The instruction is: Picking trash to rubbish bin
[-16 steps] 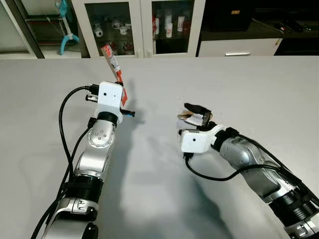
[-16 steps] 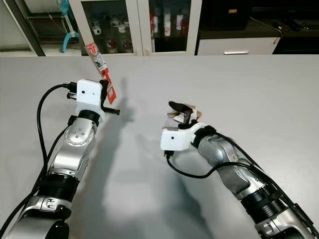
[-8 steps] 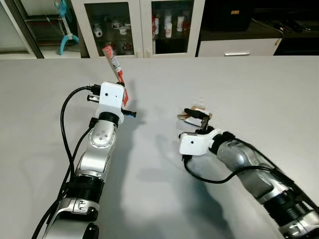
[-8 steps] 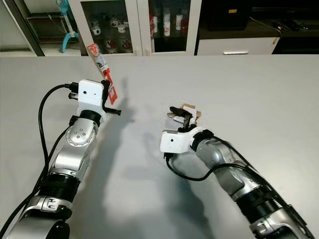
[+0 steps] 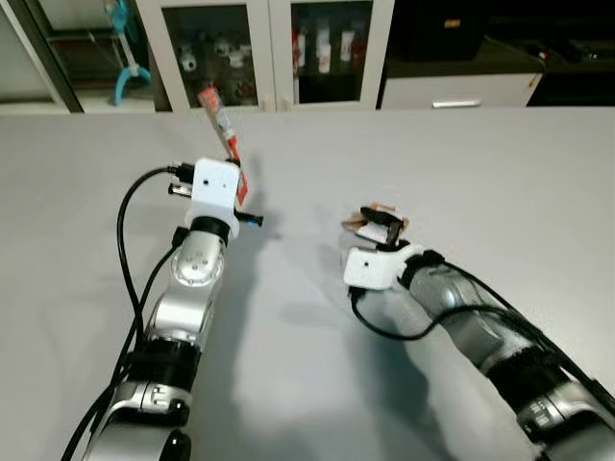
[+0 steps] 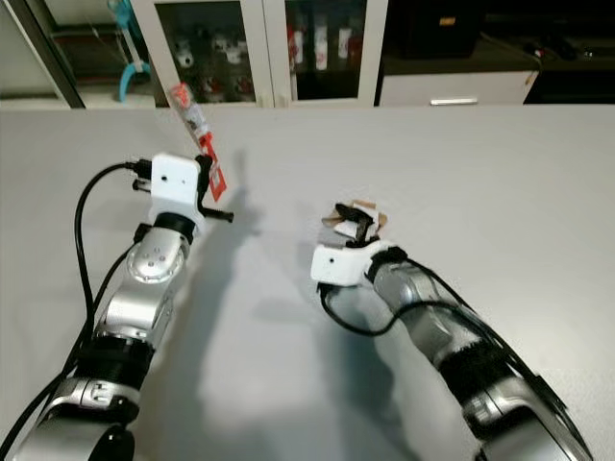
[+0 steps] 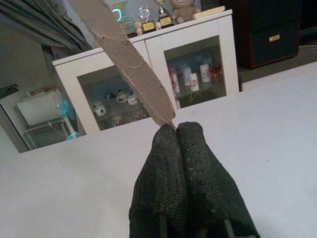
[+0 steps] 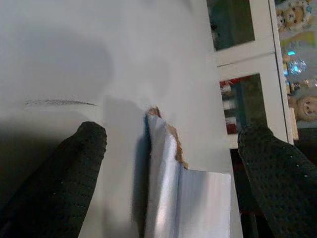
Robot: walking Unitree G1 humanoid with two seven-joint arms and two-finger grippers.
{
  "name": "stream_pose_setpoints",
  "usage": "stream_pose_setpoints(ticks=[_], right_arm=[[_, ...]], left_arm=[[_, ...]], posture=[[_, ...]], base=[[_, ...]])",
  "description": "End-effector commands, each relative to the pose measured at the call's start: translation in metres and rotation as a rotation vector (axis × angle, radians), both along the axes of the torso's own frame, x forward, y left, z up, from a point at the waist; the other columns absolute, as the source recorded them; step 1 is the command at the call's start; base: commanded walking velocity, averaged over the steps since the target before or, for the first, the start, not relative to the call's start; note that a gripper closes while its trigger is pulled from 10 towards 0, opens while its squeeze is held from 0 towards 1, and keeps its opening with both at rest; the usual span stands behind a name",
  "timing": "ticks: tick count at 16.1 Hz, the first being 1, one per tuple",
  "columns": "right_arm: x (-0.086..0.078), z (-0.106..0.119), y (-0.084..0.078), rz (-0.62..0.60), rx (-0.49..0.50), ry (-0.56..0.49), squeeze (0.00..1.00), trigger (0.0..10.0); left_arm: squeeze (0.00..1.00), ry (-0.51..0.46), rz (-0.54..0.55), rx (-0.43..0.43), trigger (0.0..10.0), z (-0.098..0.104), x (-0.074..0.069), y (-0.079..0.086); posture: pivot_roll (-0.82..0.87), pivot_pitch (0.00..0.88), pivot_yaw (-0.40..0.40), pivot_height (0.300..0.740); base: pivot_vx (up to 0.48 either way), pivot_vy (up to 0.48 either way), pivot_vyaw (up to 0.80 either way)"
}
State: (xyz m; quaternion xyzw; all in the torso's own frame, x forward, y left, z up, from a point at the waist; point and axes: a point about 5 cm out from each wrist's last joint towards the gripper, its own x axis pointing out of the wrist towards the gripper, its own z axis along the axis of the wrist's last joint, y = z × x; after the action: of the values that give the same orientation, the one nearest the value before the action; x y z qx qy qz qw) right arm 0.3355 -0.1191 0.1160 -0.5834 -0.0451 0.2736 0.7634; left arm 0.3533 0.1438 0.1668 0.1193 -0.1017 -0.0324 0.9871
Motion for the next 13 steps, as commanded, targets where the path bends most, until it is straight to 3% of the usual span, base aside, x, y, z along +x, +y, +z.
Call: stream_pose_setpoints(ticks=[1,7,13], right_arm=[[0.002,-0.009,-0.003,-0.022,-0.018,0.023,0.0,10.0],[0.009,-0.029,-0.009,-0.113,-0.016,0.062,0.0,10.0],[0.008,-0.055,-0.037,-0.276,-0.073,0.138,0.0,10.0]], left_arm=[[0.0,-0.004,0.005,0.004,10.0,0.002,0.0,0.001],[0.0,-0.007,0.004,0.007,10.0,0.003,0.001,0.001],[0.0,-0.001,0.009,0.018,10.0,0.003,0.001,0.004]], posture=[[0.01,0.083,0.043,0.74],[0.02,0.08,0.045,0.74],[0.03,0.081,0.049,0.74]], base=[[0.0,0.0,0.0],[0.0,0.0,0.0],[0.0,0.0,0.0]])
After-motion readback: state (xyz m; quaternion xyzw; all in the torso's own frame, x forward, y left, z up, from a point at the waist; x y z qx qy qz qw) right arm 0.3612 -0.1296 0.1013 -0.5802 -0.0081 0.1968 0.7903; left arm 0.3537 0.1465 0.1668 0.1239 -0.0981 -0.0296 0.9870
